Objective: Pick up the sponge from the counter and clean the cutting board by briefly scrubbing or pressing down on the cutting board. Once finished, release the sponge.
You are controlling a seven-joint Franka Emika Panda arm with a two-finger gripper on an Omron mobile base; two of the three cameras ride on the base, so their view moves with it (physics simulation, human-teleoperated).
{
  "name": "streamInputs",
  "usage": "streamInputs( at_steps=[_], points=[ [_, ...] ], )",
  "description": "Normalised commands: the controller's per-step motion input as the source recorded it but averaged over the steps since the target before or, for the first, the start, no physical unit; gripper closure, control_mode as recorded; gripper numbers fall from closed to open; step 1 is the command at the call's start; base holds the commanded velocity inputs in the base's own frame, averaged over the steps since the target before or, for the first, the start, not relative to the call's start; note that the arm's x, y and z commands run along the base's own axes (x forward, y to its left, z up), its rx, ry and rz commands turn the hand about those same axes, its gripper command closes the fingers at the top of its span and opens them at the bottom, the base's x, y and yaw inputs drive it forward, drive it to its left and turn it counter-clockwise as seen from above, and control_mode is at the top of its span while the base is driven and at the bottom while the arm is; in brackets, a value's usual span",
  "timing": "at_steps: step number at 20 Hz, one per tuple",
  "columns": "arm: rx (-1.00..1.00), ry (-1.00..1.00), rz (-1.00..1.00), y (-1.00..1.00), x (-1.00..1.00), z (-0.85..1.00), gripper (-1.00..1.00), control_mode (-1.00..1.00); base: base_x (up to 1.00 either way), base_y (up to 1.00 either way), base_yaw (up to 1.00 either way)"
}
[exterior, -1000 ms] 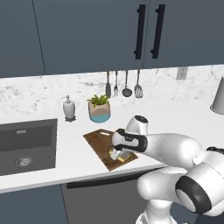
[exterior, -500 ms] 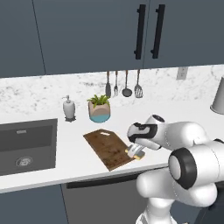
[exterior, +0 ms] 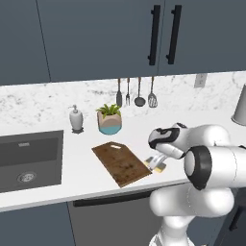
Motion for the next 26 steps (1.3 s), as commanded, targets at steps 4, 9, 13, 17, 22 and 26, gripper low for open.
streamInputs(
  at_steps=[4, 9, 13, 17, 22, 26],
  points=[
    [-0.02, 0.00, -0.04, -0.63, 0.32, 0.00, 1.00, -1.00, 0.00, 0.00, 0.00],
    [-0.03, 0.00, -0.14, -0.53, 0.54, 0.00, -1.00, -1.00, 0.00, 0.00, 0.00],
    [-0.09, -0.03, -0.16, -0.33, 0.26, 0.00, -1.00, -1.00, 0.00, 0.00, 0.00],
    [-0.01, -0.08, -0.20, -0.19, 0.00, 0.00, -1.00, -1.00, 0.00, 0.00, 0.00],
    [-0.13, -0.21, -0.21, 0.00, 0.00, 0.18, -1.00, -1.00, 0.00, 0.00, 0.00],
    [-0.05, -0.17, -0.12, 0.04, -0.14, 0.62, -1.00, -1.00, 0.00, 0.00, 0.00]
  ],
)
